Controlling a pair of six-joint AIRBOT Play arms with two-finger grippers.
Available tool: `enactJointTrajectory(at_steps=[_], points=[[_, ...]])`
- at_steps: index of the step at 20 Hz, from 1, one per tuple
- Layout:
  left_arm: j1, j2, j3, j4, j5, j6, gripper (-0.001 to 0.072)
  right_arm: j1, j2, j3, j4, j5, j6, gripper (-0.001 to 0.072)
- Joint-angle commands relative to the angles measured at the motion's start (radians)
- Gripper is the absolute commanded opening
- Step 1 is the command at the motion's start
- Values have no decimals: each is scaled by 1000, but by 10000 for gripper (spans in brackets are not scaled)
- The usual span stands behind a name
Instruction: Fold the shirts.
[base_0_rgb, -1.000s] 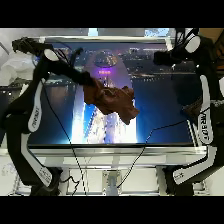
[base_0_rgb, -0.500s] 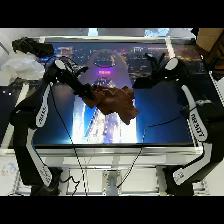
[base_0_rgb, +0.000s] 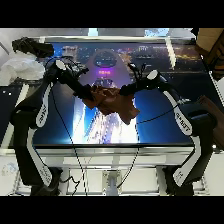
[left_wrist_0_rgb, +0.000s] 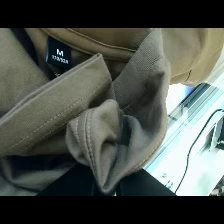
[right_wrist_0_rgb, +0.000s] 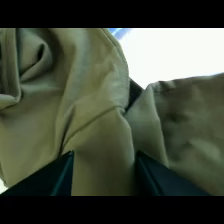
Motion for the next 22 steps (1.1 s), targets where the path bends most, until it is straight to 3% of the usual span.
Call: enactJointTrajectory(at_steps=[1,4,9,10,11,12,16,19,22], points=[[0,0,0,1,16,-1,141,21,-17,0,26,-3,-53,337],[2,0,0,1,33,-1,141,40,-16,4,39,10,-77,25],[26,1,67,11,46,10,148,59,-3,111,39,9,-92,23],[39,1,107,10,49,10,265,59,2,148,38,8,-92,23],[51,1,152,4,47,-3,541,58,2,187,32,8,-75,23],[61,4,187,-3,45,-13,685,58,2,221,19,7,-53,23],[110,85,204,-32,44,0,690,64,11,341,-18,8,12,22],[171,162,203,-5,114,26,687,108,37,451,-40,-11,14,21],[245,216,203,27,171,18,687,189,106,492,-61,-120,31,21]])
